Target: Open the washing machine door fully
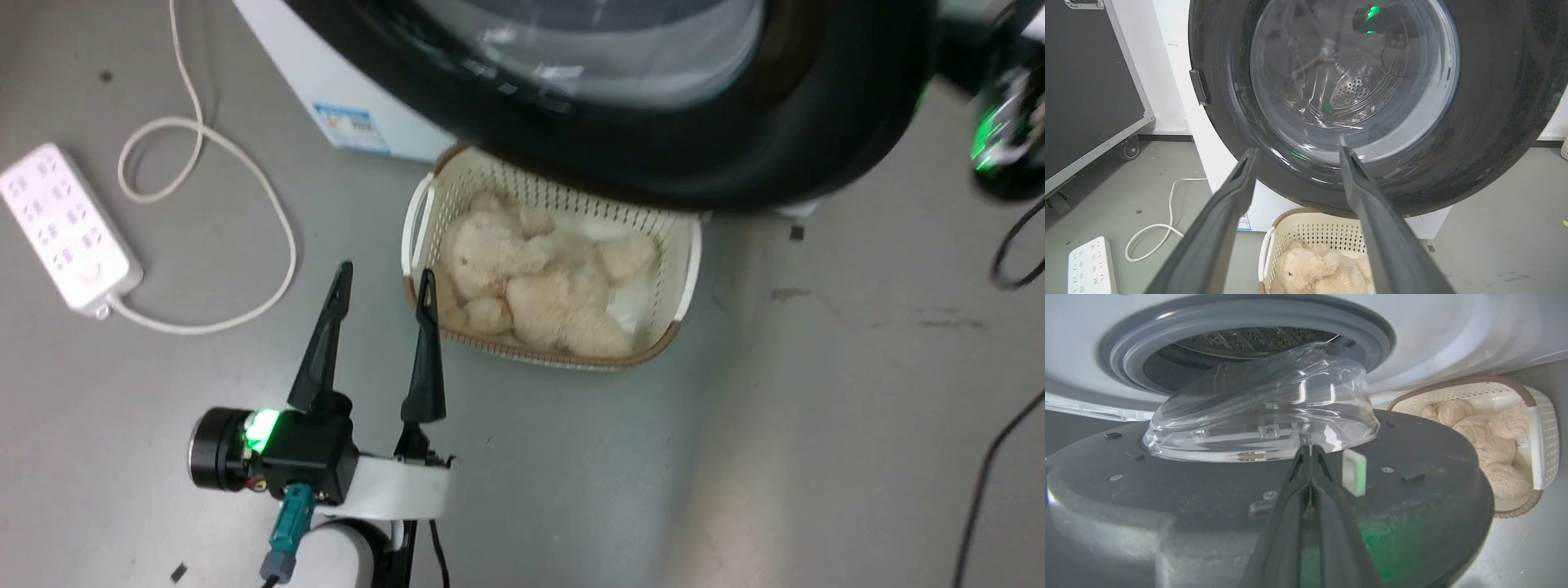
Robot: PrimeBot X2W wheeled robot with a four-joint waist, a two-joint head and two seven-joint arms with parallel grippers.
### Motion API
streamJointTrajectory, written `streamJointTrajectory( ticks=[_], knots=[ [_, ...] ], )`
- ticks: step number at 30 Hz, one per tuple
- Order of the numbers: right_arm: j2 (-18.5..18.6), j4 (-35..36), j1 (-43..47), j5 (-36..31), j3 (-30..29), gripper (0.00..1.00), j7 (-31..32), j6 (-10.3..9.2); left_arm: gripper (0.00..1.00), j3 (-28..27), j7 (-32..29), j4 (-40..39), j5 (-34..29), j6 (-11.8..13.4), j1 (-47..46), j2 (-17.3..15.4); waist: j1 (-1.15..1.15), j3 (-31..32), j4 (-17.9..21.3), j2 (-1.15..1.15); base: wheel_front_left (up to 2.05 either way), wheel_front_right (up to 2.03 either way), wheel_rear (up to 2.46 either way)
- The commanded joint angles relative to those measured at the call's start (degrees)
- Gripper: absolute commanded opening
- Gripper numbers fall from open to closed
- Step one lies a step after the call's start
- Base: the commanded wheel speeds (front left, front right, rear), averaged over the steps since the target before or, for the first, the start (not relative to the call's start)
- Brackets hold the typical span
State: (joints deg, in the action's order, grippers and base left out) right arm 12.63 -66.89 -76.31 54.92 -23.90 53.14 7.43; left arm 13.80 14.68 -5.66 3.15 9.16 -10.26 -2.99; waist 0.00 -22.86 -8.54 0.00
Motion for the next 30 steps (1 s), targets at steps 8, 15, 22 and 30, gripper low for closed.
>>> streamJointTrajectory(
  ticks=[8, 15, 22, 30],
  knots=[
    [-6.2, 4.9, 10.3, 0.7, 1.5, 0.0, 5.3, 0.06, 1.0, -0.5, 0.3, 1.6, 0.8, -1.0, 3.3, -0.1, 0.0, 6.7, 1.8, 0.0, 0.0, 0.0, 0.0],
    [-9.6, 11.7, 20.6, 2.3, 5.6, 0.0, 11.5, 0.06, 1.0, -1.1, 0.3, 3.1, 1.2, -2.5, 6.3, 0.0, 0.0, 10.7, 2.5, 0.0, 0.0, 0.0, 0.0],
    [-9.7, 16.4, 29.4, 22.1, 22.7, 0.0, 13.8, 0.06, 1.0, -0.8, 0.3, 4.6, 2.1, -4.1, 9.0, 0.0, 0.0, 13.6, 1.7, 0.0, 0.0, 0.0, 0.0],
    [-9.7, 22.3, 36.3, 34.4, 39.0, 0.0, 7.3, 0.06, 1.0, -0.7, 0.3, 5.0, 2.4, -4.8, 10.2, 0.1, 0.0, 14.6, 0.9, 0.0, 0.0, 0.0, 0.0]
  ],
)
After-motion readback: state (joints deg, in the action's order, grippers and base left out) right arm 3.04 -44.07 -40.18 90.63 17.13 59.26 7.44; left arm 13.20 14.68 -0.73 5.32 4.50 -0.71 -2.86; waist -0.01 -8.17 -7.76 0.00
